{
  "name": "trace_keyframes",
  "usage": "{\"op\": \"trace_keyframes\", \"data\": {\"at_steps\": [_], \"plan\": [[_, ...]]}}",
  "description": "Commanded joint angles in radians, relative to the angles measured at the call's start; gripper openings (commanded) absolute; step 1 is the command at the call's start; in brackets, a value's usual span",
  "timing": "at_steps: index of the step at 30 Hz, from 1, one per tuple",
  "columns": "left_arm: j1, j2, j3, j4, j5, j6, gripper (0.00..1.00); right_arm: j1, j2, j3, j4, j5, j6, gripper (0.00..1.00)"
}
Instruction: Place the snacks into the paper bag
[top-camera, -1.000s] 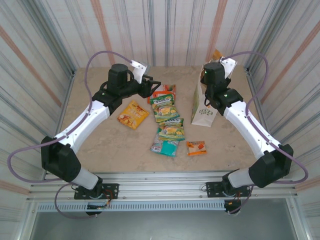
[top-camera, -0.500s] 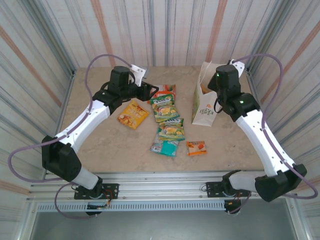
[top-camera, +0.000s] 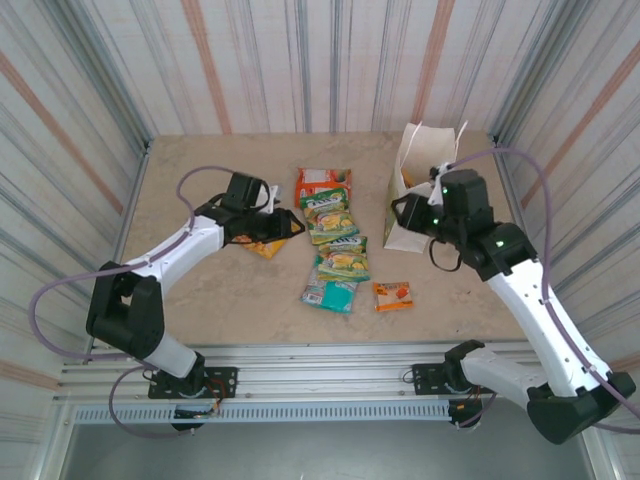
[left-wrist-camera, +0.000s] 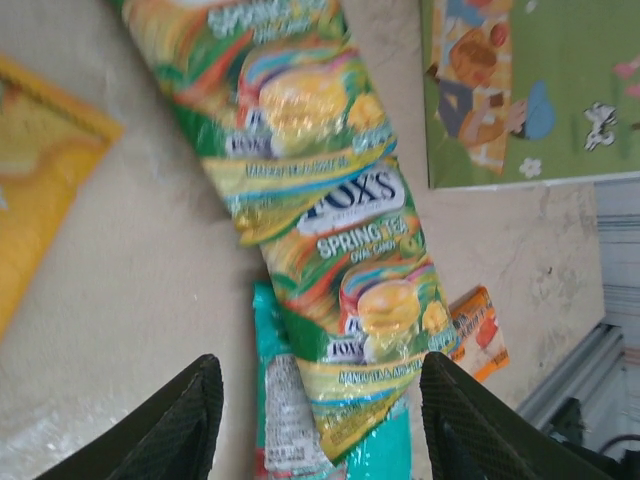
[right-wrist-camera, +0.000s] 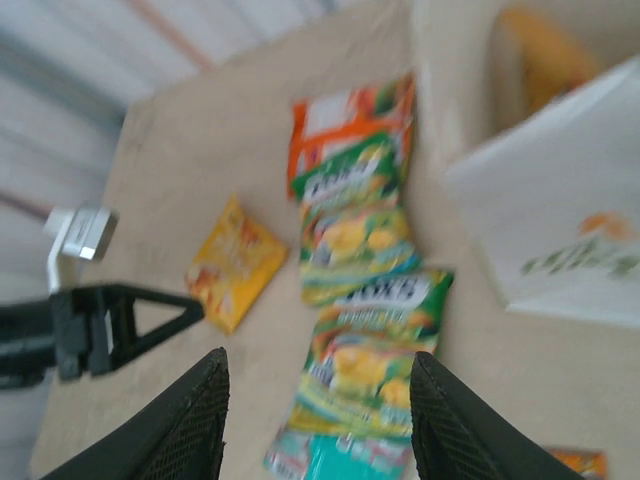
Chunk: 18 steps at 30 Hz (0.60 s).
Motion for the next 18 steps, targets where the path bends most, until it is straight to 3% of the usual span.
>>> {"op": "trace_keyframes", "data": {"at_steps": [1,5,18], "plan": [[-0.01,0.037,-0.046,0.067,0.114,-0.113,0.56,0.047,0.007,-0.059,0.023,-0.108,0.08,0.51],[-0.04,0.107,-0.065,0.135,0.186,-0.173,0.56,0.079,0.033,-0.13,0.017,-0.12,0.137,0.51],[-0.084,0.321,-0.008,0.247,0.231,-0.246,0.53,0.162,0.125,-0.281,0.06,-0.064,0.188,0.51]]}}
